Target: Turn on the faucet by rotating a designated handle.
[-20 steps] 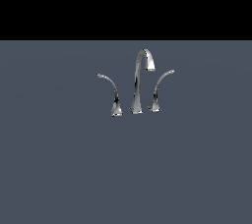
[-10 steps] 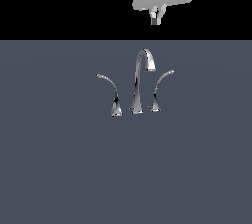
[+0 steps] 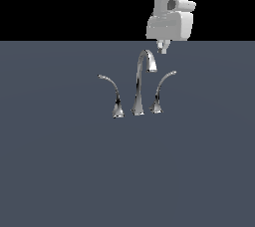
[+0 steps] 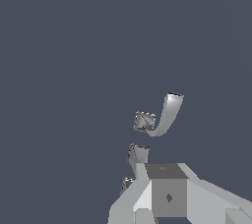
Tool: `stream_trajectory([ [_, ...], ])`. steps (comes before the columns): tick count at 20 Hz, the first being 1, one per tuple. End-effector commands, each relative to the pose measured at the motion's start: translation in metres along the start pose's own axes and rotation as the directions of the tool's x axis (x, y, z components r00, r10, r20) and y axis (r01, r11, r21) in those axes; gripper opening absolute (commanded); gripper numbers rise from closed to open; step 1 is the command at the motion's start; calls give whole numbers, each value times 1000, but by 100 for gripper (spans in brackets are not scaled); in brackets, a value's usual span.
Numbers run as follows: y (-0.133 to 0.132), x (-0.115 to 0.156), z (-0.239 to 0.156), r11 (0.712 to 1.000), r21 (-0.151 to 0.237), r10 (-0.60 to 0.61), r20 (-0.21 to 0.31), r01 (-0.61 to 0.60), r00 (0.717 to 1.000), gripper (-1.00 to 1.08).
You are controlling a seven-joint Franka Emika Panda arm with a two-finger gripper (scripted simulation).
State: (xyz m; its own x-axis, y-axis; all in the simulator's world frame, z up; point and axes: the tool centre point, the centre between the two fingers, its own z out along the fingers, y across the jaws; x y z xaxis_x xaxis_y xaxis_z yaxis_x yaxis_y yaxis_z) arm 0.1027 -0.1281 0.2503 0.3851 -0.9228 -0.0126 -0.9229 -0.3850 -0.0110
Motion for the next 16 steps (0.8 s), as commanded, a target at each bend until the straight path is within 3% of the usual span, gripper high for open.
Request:
stream_trajectory([
  [1,-5,11,21,999,-2,54,-4,-54,999,-100],
  [9,-11,33,66,987,-7,162,-12,-162,987,-100],
  [16,-12,39,80,981,-8,192,-14,-192,981,-100],
])
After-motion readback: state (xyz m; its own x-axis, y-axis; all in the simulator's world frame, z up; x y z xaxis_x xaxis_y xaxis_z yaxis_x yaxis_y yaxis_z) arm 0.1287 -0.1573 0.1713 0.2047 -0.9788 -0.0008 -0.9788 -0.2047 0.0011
